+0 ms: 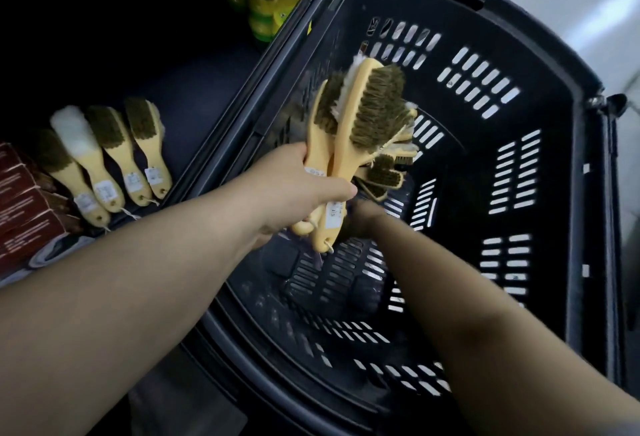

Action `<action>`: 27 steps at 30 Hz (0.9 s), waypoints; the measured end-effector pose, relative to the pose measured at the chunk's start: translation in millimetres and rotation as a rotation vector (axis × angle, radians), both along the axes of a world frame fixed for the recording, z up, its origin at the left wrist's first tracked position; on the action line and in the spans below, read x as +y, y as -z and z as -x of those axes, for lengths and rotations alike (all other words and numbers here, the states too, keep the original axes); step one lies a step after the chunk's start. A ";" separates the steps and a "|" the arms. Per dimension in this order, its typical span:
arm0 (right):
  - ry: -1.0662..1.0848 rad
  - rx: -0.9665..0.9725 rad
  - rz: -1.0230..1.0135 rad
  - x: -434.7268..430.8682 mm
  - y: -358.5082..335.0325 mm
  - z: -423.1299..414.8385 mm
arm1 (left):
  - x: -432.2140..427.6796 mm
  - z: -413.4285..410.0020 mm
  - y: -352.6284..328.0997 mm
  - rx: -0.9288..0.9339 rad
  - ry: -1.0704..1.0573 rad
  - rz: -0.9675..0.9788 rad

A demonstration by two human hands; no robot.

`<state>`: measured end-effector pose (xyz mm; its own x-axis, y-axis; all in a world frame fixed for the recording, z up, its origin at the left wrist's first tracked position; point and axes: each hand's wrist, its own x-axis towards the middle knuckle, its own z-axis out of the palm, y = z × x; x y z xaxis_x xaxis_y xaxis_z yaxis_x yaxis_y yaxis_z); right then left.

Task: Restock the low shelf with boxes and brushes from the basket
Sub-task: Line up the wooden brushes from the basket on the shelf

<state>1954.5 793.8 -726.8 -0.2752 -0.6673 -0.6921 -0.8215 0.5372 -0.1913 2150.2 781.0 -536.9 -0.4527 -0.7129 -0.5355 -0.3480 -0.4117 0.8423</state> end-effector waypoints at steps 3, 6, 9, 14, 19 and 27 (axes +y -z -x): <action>0.174 -0.159 0.027 -8.0 -60.3 23.8 | 0.2 0.0 -4.0 0.002 -0.006 -0.004; 0.191 -0.376 0.194 1.1 -126.5 39.5 | 1.9 0.2 -11.7 0.031 -0.001 -0.020; 0.196 -0.698 0.377 22.0 -188.2 37.7 | 8.5 -1.4 -22.7 0.076 0.004 -0.023; 0.420 -1.102 0.597 44.1 -251.8 5.2 | 19.3 -16.5 -47.6 0.146 0.020 -0.032; 0.571 -0.908 0.727 35.0 -278.1 -57.6 | 25.9 -57.3 -77.5 0.210 -0.042 -0.066; 0.393 -0.991 0.661 16.1 -286.7 -161.9 | 50.5 -157.3 -95.5 0.178 -0.198 -0.072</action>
